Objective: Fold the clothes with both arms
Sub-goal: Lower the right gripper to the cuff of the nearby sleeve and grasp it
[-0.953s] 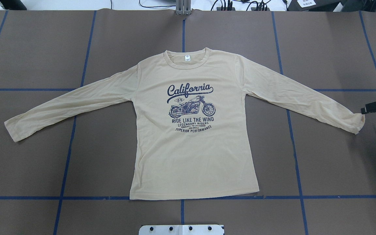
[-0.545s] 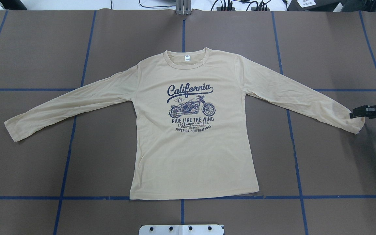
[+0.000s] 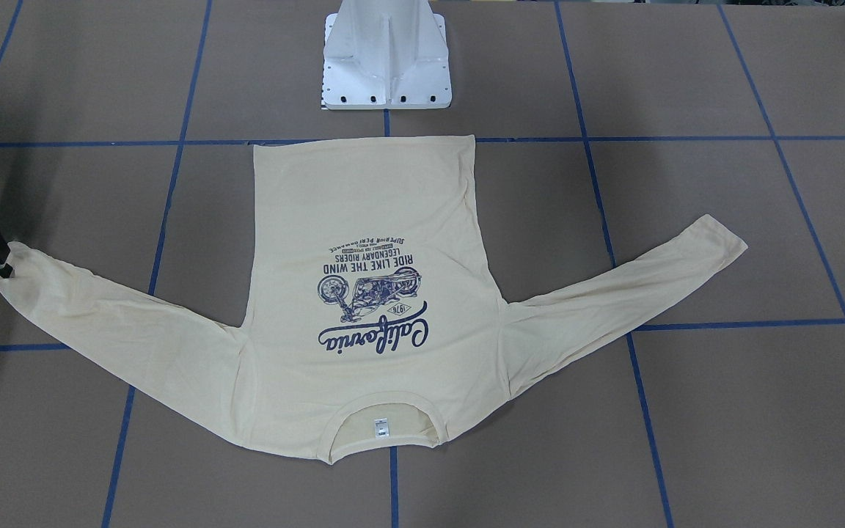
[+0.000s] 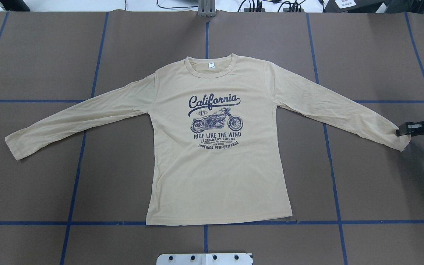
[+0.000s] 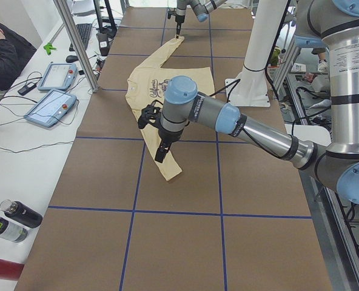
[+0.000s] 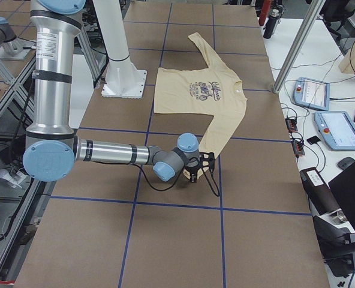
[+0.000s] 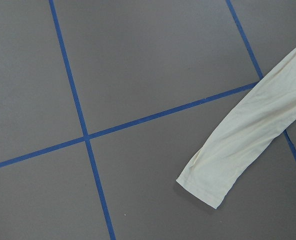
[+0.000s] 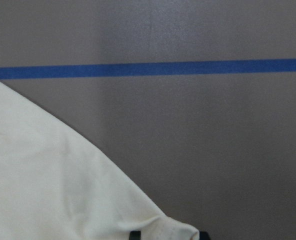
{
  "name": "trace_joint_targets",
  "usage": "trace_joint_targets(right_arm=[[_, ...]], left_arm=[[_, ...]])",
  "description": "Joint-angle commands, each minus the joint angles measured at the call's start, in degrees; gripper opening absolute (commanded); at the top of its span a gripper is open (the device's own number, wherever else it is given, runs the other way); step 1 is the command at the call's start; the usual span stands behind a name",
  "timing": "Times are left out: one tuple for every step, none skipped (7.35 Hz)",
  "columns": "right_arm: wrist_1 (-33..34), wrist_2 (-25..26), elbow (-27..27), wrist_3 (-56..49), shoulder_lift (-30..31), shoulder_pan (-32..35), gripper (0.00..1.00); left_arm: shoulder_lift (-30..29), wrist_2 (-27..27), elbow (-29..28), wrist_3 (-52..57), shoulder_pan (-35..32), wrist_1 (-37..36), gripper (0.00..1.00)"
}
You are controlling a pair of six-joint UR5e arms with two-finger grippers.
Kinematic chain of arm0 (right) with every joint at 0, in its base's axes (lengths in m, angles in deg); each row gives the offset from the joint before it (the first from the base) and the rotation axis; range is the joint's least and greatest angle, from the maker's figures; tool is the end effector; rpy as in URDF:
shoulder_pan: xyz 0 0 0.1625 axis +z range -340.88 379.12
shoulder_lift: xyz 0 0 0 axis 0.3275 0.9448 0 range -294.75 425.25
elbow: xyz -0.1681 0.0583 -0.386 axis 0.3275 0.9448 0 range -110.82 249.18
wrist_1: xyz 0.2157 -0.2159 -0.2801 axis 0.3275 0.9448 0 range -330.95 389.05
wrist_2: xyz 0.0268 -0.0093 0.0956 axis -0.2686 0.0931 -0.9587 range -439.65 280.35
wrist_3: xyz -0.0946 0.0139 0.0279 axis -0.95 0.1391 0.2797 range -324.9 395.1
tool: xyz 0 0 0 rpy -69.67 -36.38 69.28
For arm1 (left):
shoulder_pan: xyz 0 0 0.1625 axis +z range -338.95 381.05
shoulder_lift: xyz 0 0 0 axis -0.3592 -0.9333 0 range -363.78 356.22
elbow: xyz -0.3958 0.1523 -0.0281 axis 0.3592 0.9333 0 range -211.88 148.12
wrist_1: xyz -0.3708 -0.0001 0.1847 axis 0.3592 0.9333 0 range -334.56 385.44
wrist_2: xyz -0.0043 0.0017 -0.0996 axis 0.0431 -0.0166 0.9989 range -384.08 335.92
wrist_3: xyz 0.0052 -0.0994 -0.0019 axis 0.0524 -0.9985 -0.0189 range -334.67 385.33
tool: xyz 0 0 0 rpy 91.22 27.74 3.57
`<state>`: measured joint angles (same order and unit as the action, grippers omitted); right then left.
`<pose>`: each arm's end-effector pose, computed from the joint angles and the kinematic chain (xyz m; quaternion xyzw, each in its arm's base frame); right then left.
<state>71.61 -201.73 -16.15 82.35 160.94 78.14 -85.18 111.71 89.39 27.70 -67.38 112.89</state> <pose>-0.1751 -0.4480 0.6632 0.0719 -0.3961 0.0419 0.9144 -0.0505 -0.4174 0.4625 0.1635 0.3819 0.0991 0.9042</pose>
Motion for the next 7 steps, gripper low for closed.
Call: trace_joint_targets(right_arm=[[0.0,-0.3,-0.5,0.2,-0.1,0.0,0.00],[0.0,-0.7,-1.8,0.2,0.0,0.2,0.00],[0.8,-0.9,-4.9,0.7,0.3,0.3,0.00],[0.9,-3.4,-7.9,6.0,-0.1,1.3,0.00],[1.6,-4.0,-12.0,12.8,-1.2,1.4,0.00],[4.8,-3.6,-15.2,15.6,-4.0,1.2,0.00],[8.4,-3.4,-16.3,19.8,-9.8,1.2,0.00]], left_arm=[[0.1,0.0,0.0,0.0,0.0,0.0,1.00],[0.1,0.0,0.0,0.0,0.0,0.0,1.00],[0.1,0.0,0.0,0.0,0.0,0.0,1.00],[0.1,0.0,0.1,0.0,-0.1,0.0,1.00],[0.1,0.0,0.1,0.0,-0.1,0.0,1.00],[0.1,0.0,-0.1,0.0,0.0,0.0,1.00],[0.1,0.0,0.1,0.0,-0.1,0.0,1.00]])
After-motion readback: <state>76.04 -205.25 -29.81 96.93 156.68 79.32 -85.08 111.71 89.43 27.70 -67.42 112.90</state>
